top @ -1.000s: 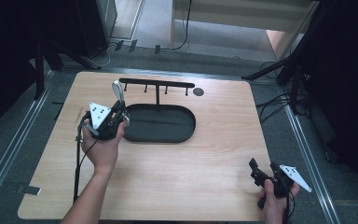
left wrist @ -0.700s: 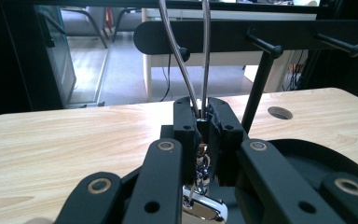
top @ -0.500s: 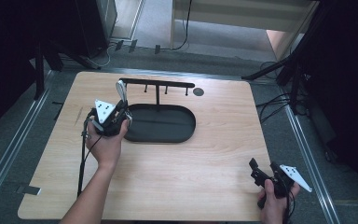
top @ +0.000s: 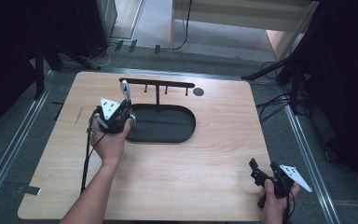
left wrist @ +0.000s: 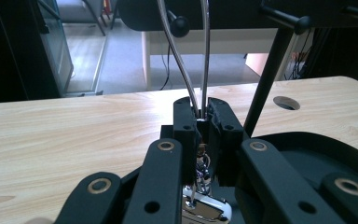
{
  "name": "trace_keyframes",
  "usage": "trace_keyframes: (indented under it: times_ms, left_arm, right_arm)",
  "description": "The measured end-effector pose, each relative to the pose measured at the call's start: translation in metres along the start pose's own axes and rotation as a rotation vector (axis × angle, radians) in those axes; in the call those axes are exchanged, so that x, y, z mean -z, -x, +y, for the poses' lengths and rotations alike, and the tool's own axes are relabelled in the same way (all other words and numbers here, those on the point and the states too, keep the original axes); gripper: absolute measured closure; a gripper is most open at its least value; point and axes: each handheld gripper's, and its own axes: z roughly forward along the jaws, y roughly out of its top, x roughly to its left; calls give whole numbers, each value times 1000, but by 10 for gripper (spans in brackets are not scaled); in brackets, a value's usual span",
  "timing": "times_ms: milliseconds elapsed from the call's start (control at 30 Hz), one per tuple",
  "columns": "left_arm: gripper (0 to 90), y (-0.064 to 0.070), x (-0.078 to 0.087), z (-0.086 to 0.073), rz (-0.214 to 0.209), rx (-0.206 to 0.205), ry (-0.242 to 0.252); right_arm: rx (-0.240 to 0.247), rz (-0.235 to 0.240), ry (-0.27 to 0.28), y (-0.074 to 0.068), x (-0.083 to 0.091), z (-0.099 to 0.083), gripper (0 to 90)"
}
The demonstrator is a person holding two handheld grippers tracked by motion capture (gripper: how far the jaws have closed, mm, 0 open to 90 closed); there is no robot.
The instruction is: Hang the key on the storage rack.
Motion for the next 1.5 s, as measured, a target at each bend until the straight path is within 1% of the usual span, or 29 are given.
trace_keyframes:
  times_ms: [100,167,367,567,633,900,1067,1133,1200,1267,1367,1433,1500]
  left_arm:
    - [831,0,-3,0,3,0,-4]
    - [831,-1,-4,0,6,-7,-10]
    - [831,-3,-9,0,12,-5,-15]
    - [831,-3,-14,-3,18,-4,-25]
    - [830,-3,-16,-4,18,3,-31]
    - [830,-1,-21,-8,28,-9,-46]
    - [829,-1,-22,-8,28,-2,-43]
    - [826,-1,-23,-9,18,8,-50]
    - [797,-2,-24,-10,-2,18,-66]
    - [733,-3,-25,-11,-10,19,-74]
    - [692,-5,-26,-11,-7,13,-80]
    - [642,-6,-25,-11,-14,27,-72]
    - [567,-8,-25,-10,-17,33,-72]
  right_arm:
    - [0,1,0,0,0,0,88]
    - [-1,2,0,0,0,0,88]
    - [-6,4,-3,0,0,0,88]
    - [-5,2,0,0,0,0,88]
    - [-5,2,0,1,0,0,88]
    - [-6,4,-3,0,0,0,88]
    - [-2,1,-3,0,0,0,88]
    - [6,2,2,0,0,0,88]
    - [4,-1,0,0,0,0,88]
    - [3,-1,0,0,0,0,88]
    - [3,-1,0,0,0,0,88]
    - [5,-1,0,0,0,0,88]
    - [4,-1,0,0,0,0,88]
